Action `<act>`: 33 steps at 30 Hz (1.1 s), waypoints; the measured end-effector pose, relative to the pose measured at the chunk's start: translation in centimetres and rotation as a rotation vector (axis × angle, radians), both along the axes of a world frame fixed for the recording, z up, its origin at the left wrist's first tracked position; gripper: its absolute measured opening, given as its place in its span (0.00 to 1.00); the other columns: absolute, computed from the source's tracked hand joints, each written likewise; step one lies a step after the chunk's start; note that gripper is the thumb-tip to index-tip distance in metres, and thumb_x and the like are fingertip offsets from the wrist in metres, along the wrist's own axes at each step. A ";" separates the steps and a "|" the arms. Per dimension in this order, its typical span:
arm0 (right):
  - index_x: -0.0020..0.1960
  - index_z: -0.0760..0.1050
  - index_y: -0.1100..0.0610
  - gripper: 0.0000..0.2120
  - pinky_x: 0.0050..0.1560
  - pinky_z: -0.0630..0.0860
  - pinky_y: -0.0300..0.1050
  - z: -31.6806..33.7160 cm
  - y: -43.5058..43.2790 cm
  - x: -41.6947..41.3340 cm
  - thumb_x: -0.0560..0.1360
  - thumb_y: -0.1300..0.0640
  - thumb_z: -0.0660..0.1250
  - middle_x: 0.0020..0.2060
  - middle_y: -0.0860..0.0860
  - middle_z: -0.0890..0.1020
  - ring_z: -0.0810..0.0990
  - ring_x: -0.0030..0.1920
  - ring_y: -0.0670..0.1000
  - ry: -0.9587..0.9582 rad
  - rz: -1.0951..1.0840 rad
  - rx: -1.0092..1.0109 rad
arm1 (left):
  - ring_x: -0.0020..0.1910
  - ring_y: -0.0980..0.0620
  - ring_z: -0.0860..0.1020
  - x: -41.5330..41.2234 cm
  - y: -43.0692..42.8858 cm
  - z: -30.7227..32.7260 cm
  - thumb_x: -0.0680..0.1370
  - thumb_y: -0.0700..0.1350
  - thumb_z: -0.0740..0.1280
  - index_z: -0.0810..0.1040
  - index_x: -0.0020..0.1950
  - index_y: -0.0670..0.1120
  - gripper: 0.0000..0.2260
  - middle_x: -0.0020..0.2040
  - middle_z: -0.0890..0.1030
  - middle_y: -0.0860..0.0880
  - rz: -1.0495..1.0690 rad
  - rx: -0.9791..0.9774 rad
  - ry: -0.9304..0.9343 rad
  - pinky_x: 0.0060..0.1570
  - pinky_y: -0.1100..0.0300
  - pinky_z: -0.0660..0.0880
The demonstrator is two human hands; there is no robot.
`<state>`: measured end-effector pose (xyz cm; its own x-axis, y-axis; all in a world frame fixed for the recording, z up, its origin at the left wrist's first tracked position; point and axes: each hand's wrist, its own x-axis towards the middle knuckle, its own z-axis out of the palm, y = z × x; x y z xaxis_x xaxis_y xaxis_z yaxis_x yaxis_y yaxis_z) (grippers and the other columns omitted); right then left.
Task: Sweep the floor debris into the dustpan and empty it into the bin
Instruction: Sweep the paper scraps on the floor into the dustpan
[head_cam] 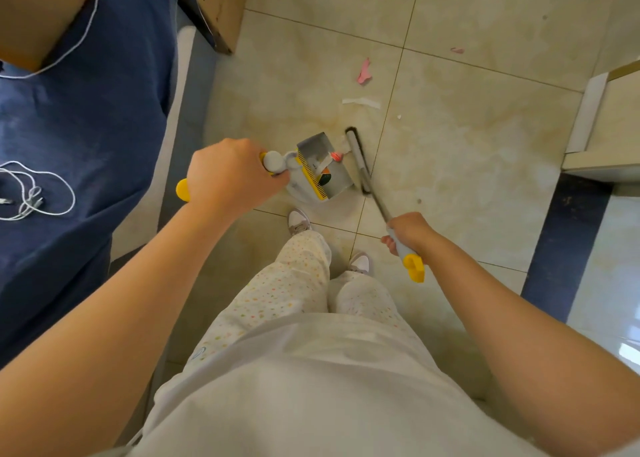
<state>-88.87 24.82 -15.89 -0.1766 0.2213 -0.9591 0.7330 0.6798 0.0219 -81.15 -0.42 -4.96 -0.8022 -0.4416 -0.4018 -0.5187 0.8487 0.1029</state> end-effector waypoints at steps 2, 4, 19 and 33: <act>0.44 0.69 0.63 0.07 0.18 0.62 0.31 0.8 -0.6 0.8 0.79 0.62 0.56 0.34 0.59 0.75 0.65 0.25 0.49 -0.049 -0.041 -0.019 | 0.30 0.46 0.79 0.2 -0.3 -0.1 0.74 0.63 0.65 0.78 0.35 0.44 0.23 0.30 0.78 0.46 0.001 0.009 -0.002 0.30 0.58 0.72; 0.41 0.69 0.63 0.09 0.20 0.64 0.34 1.8 -0.8 1.4 0.79 0.63 0.56 0.32 0.58 0.73 0.66 0.26 0.50 -0.066 -0.056 -0.071 | 0.30 0.46 0.79 0.5 -0.4 -0.2 0.74 0.63 0.64 0.78 0.34 0.43 0.24 0.29 0.78 0.46 0.000 0.011 0.007 0.30 0.58 0.73; 0.49 0.68 0.66 0.07 0.19 0.61 0.33 6.9 0.2 -0.2 0.81 0.62 0.55 0.33 0.55 0.70 0.63 0.28 0.49 0.063 -0.292 -0.090 | 0.29 0.45 0.79 -0.7 -1.5 -0.3 0.73 0.64 0.65 0.79 0.34 0.44 0.23 0.29 0.79 0.46 0.046 0.017 0.064 0.30 0.57 0.76; 0.37 0.71 0.64 0.09 0.18 0.65 0.30 4.0 7.4 -14.2 0.76 0.68 0.62 0.31 0.59 0.71 0.67 0.24 0.51 0.274 -0.216 -0.132 | 0.29 0.49 0.76 -10.3 1.4 0.4 0.73 0.65 0.64 0.77 0.34 0.47 0.22 0.28 0.75 0.50 0.035 0.005 -0.018 0.28 0.62 0.69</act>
